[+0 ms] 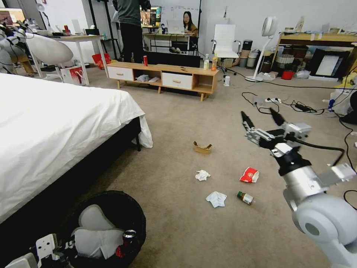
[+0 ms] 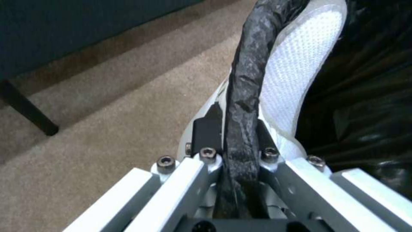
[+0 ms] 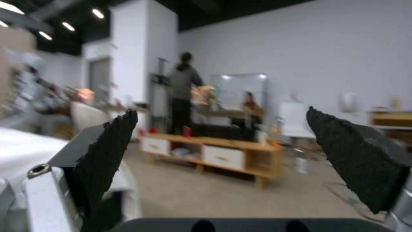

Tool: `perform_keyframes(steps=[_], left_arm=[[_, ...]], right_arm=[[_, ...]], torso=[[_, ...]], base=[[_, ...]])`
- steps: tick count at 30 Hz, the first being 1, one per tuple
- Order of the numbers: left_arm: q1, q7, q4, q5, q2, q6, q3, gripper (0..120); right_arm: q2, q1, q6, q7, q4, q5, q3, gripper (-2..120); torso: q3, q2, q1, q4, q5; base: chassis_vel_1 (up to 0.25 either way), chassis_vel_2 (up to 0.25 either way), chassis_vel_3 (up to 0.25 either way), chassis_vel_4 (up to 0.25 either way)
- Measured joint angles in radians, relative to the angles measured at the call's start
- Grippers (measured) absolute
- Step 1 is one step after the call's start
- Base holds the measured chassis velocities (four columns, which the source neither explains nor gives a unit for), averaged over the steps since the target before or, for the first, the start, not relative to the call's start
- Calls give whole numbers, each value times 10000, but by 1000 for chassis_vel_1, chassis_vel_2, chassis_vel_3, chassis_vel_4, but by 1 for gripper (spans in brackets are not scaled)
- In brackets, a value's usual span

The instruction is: Pick up the trash bin and place the garbage on the floor into it.

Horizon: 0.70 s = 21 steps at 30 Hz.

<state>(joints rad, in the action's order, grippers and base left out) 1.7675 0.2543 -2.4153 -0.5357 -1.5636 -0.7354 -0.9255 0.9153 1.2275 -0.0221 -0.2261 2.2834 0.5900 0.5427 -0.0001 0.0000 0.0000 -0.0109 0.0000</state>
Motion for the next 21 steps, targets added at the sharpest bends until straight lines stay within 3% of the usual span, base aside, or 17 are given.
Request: perform_keyframes(steps=[5,21], left_arm=[[79,-44,-139,96,-35,0,-5,3],[-83,-178,-50,357,-3,0,240,3]], right_arm=[[766,1227,-82,-449,154,-1363,42,100],[2683,2623,-105,-352,240,-3441,-191,100]], torso=[[0,0,0,0,0],[1,0,0,-1,0]], base=[[0,0,0,0],[0,0,0,0]])
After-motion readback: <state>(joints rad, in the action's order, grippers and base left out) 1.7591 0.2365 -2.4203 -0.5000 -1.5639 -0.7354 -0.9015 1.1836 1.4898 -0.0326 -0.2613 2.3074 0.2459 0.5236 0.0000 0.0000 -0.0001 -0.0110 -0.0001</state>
